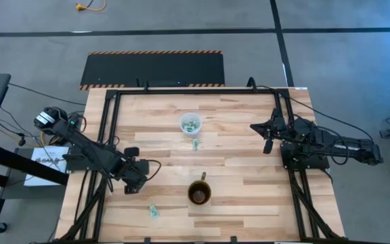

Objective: Pick and place items into bin
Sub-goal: Adjust the bottom transparent bin, then put the stevia packet into the bottom transparent bin

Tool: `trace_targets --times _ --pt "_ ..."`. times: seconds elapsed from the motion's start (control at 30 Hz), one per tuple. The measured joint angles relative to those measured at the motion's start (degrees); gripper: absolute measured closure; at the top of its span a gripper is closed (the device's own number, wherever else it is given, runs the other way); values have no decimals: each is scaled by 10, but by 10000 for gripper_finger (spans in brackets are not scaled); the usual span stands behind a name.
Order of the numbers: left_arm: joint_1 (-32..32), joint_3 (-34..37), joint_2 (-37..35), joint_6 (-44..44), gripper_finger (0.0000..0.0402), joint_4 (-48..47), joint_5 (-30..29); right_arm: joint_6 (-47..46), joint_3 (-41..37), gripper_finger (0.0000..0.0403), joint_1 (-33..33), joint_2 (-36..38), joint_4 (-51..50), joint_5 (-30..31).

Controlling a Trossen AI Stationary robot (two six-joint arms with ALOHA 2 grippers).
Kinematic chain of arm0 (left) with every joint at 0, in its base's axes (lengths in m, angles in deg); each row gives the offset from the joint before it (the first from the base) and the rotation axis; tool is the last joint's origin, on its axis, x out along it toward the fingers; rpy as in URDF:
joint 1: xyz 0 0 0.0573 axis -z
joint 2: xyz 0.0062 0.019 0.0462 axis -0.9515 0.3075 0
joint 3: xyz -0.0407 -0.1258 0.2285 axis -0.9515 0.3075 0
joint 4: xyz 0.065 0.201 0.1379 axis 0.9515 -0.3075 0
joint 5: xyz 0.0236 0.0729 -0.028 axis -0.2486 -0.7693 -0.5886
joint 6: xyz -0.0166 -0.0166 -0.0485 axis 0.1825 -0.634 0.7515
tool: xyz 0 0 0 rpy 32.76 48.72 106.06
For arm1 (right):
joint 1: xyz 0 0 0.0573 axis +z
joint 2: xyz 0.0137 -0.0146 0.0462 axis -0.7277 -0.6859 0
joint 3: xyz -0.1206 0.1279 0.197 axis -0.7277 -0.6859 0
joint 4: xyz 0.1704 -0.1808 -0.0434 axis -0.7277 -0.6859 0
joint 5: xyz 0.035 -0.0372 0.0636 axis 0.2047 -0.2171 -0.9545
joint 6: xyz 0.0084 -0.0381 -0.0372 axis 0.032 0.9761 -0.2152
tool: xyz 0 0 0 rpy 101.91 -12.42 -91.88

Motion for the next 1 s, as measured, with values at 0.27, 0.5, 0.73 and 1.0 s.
trace_targets --times 0.27,0.5,0.73,1.0 --pt "1 -71 0 -6 386 3 0 0 0 403 0 0 0 0" --pt "20 -133 0 -159 386 157 39 0 0 403 0 0 0 0" --pt "31 -131 8 -370 386 257 111 0 0 403 0 0 0 0" --pt "21 -130 100 -441 386 266 166 0 0 403 0 0 -8 0"
